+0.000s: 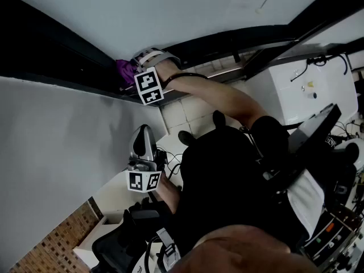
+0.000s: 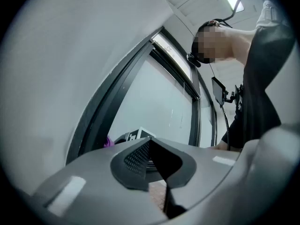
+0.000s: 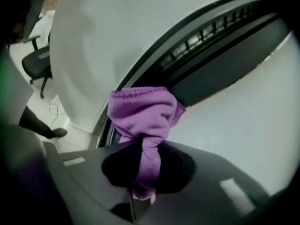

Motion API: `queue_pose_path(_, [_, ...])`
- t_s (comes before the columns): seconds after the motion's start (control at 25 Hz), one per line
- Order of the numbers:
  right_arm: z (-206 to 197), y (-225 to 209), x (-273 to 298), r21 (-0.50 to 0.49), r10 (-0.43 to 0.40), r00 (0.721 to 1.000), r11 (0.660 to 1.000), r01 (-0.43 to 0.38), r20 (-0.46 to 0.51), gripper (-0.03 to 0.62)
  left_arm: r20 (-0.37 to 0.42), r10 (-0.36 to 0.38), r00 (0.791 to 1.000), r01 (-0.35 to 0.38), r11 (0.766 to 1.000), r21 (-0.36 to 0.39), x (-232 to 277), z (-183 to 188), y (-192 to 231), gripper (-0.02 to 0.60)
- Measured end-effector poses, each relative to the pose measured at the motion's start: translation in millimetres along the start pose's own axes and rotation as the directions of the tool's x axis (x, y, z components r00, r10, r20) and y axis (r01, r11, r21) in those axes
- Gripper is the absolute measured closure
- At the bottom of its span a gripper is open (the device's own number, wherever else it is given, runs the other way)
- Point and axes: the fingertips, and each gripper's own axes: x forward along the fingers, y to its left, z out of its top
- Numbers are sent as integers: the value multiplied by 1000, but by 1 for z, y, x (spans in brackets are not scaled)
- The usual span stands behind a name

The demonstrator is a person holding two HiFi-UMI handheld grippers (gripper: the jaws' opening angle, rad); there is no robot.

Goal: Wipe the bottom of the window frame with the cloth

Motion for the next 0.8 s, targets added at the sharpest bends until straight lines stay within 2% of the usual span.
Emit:
queue_pose_path(0.12, [-49, 2, -20, -122, -34, 988, 992, 16, -148, 536, -5, -21, 1000, 21, 1000, 10, 7, -1, -8, 580])
queue_pose_path(0.2, [-96, 2, -37, -164, -45, 967, 986, 3, -252, 536, -13, -50, 999, 50, 999, 10, 17, -5, -16, 580])
queue_pose_path(0.32, [-172, 2, -65, -197, -42, 913, 980, -42, -406, 536, -27, -100, 995, 100, 995, -2, 33, -12, -29, 580])
queue_pose_path(0.44, [-224, 4, -85, -215, -33, 862, 973, -89, -506, 536, -36, -140, 990, 139, 990, -11, 46, -17, -43, 580])
queue_pose_path(0.52, [-237, 10, -93, -192, 11, 855, 973, -129, -518, 537, -38, -155, 987, 154, 988, -13, 50, -21, -53, 580])
queue_pose_path(0.68, [-238, 18, -110, -88, 164, 865, 969, -232, -473, 531, -26, -135, 990, 135, 991, -8, 47, -23, -60, 580])
queue_pose_path(0.72, [-240, 12, -116, -78, 165, 871, 971, -225, -463, 530, -20, -119, 993, 119, 993, -10, 44, -23, -58, 580])
queue_pose_path(0.8, [-247, -10, -126, -100, 105, 873, 980, -172, -476, 530, -12, -93, 996, 93, 996, -12, 39, -22, -51, 580])
